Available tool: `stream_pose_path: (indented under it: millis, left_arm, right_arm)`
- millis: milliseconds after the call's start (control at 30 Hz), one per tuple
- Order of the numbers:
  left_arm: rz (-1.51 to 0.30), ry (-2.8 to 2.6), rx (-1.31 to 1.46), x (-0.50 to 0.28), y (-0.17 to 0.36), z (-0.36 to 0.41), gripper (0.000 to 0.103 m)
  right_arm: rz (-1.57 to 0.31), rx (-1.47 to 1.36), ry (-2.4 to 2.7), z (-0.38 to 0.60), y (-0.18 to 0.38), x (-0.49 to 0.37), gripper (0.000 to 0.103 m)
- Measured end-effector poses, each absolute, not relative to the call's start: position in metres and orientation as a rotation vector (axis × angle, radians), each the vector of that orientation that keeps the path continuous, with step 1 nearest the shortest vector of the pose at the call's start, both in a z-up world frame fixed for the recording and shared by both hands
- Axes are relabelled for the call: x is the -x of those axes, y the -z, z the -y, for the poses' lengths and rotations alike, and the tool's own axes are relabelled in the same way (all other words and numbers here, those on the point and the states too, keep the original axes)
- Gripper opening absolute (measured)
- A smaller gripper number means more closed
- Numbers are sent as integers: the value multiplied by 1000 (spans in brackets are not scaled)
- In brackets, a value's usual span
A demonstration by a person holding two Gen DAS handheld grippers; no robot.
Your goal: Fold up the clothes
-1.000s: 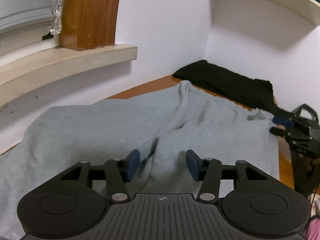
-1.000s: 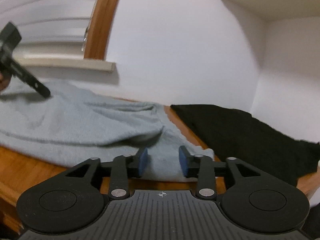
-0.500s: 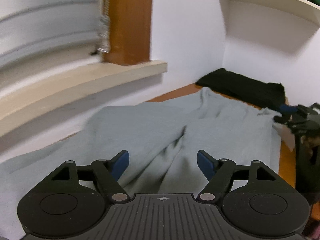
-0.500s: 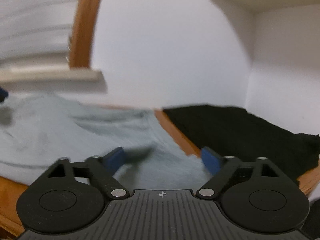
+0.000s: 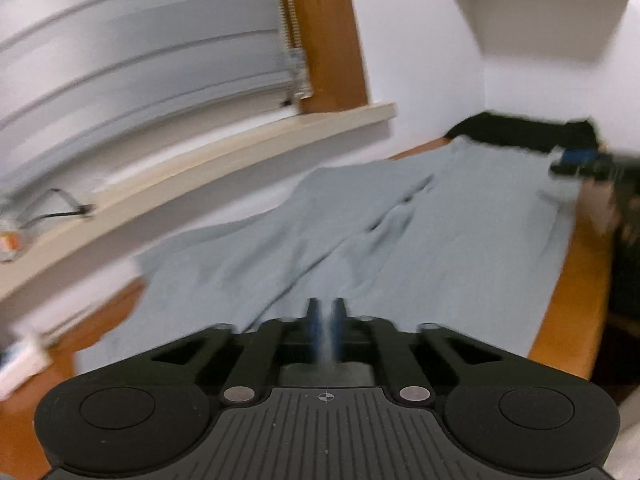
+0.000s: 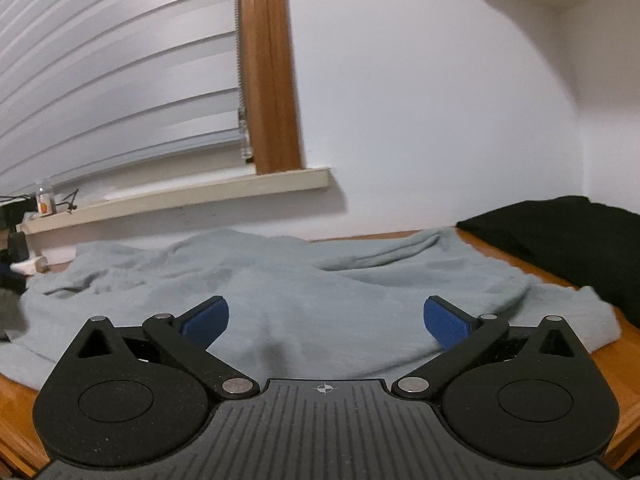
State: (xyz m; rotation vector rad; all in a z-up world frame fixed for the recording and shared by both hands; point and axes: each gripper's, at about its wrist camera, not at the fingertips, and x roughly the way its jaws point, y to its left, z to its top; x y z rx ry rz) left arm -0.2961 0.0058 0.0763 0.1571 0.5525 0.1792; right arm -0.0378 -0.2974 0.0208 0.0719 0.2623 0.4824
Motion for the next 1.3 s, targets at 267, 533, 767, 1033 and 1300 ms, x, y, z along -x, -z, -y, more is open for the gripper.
stream_pose_path:
  millis: [267, 533, 767, 1033, 1300]
  left_arm:
    - [-527, -235, -235, 333, -79, 18, 8]
    - [-564, -198, -245, 323, -60, 40, 10]
    - [-595, -167, -270, 313, -50, 52, 46]
    - [-599, -157, -284, 306, -49, 50, 28]
    - [-559, -123, -255, 314, -67, 50, 1]
  right_arm:
    - [-287, 9, -601, 246, -32, 27, 103]
    - [-376, 54, -647, 229, -29, 2, 103]
    - [-425, -45, -667, 239, -24, -6, 103]
    - [-429, -119, -669, 248, -22, -11, 103]
    - [-374, -186, -674, 260, -21, -9, 103]
